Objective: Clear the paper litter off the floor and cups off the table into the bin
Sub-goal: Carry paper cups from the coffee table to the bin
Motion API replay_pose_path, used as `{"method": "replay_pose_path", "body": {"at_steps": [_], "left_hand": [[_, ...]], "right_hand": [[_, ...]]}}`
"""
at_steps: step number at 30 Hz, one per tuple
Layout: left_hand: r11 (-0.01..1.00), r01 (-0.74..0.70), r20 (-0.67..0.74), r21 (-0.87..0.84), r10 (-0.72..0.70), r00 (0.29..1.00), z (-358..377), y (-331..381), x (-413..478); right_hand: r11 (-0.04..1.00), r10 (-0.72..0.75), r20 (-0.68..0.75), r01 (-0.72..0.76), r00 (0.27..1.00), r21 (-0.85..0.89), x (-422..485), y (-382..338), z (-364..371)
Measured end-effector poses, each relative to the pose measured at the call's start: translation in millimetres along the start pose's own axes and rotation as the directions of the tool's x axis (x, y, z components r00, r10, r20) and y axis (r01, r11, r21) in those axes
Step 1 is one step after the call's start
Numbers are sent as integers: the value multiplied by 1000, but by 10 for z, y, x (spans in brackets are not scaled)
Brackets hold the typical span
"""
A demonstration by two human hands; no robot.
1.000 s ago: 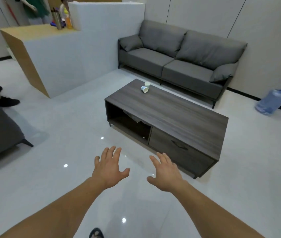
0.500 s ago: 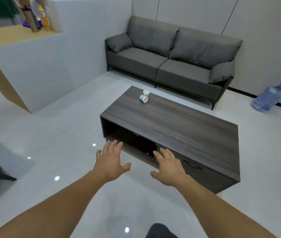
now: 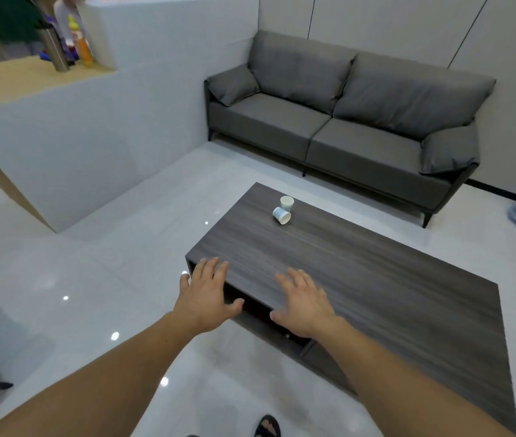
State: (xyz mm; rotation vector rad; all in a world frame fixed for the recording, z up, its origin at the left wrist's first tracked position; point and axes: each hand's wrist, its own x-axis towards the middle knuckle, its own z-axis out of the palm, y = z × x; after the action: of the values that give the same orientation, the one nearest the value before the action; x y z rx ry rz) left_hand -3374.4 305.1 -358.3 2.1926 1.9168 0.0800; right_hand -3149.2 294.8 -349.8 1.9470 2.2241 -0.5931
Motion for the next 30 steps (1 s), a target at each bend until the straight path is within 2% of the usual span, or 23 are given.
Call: {"method": "replay_pose_path", "body": {"at_steps": [8, 19, 30], "left_hand": [[999, -3, 68, -41, 6, 998, -72, -351, 1280], [981, -189, 206, -37, 192, 959, -76, -869, 3072], [975, -223, 377, -2, 208, 903, 345, -723, 4184]], "right_hand": [[1000, 28, 49, -29, 998, 6, 1316, -45, -357], [953, 273, 118, -286, 955, 105, 2647, 19, -552], [892, 389, 138, -410, 911, 189, 3873, 738, -428]]}}
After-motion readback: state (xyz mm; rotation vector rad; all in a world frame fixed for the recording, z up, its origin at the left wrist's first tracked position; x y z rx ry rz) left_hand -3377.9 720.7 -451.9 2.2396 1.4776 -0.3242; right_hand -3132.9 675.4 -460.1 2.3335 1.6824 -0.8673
